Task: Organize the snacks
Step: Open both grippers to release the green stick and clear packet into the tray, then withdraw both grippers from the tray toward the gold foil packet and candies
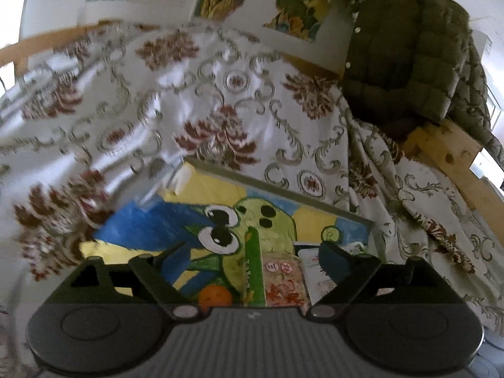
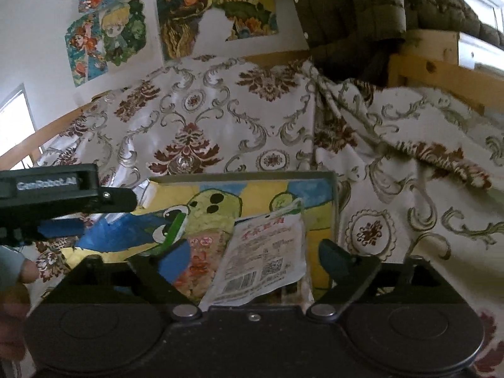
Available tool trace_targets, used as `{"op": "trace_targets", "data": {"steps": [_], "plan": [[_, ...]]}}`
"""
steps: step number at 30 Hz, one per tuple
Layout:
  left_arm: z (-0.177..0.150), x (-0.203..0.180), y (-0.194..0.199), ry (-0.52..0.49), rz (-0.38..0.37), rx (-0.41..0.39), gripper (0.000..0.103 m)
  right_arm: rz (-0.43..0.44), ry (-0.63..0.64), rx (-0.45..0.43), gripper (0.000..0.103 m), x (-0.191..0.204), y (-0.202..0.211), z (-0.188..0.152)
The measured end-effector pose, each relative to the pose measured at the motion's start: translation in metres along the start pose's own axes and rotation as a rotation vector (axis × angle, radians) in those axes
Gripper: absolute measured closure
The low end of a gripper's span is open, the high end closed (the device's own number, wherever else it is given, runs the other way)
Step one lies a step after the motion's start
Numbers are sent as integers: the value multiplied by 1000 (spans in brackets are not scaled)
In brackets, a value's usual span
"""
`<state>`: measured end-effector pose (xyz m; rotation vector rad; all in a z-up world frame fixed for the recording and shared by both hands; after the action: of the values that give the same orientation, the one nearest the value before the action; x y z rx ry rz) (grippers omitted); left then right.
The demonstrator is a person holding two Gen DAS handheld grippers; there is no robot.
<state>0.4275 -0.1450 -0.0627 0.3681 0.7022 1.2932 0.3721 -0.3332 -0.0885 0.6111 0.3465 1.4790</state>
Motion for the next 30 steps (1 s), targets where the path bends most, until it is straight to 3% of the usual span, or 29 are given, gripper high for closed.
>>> {"op": "trace_targets", "data": {"steps": [5, 17, 30], "plan": [[2, -3, 41, -26, 21, -53, 2, 20, 5, -49, 1, 2, 28, 6], [-24, 17, 140, 9, 48, -161, 0, 14, 24, -158, 1, 6, 117, 0], [-81, 53, 222, -55, 98, -212, 0, 7, 96, -213, 1, 37, 202, -41]]}}
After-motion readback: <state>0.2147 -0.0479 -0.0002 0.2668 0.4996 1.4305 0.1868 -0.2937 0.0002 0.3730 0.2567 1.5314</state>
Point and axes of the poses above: each gripper's, at about its wrist camera, not at the fingertips, and y roughly against the way its jaws point, x to its left, z to its top, the point moved 4 cm from there along -y, roughly the way its jaws point
